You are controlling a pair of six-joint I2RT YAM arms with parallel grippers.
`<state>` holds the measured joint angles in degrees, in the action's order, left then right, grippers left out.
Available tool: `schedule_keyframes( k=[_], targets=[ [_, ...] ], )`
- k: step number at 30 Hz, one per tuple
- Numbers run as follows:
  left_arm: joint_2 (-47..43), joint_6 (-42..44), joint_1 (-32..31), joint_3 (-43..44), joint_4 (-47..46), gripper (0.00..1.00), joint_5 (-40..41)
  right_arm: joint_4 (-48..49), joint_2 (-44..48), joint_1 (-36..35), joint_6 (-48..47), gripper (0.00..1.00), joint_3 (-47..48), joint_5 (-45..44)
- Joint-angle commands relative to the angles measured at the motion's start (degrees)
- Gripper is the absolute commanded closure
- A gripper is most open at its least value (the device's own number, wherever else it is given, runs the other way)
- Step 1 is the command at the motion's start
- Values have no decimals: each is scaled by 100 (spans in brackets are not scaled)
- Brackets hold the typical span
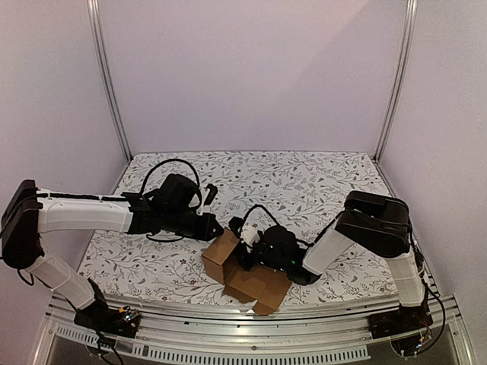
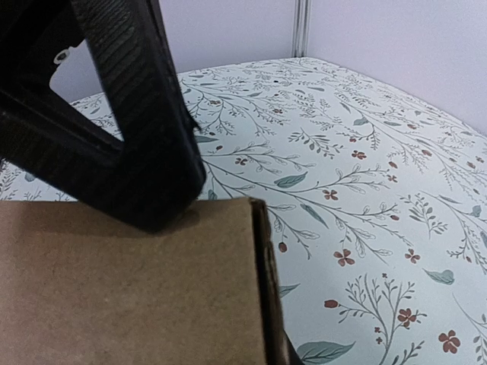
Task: Fold the paper box
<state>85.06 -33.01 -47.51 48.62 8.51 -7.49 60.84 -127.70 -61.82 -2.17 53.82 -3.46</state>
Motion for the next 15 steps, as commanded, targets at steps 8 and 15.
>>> schedule_keyframes(
  k=[8,15],
  targets=[
    [179,-31,-57,143,241,91,-167,-3,-171,-14,36,100,203,-47],
    [254,-30,-57,161,245,91,-193,92,-144,-6,107,76,172,-167]
  ],
)
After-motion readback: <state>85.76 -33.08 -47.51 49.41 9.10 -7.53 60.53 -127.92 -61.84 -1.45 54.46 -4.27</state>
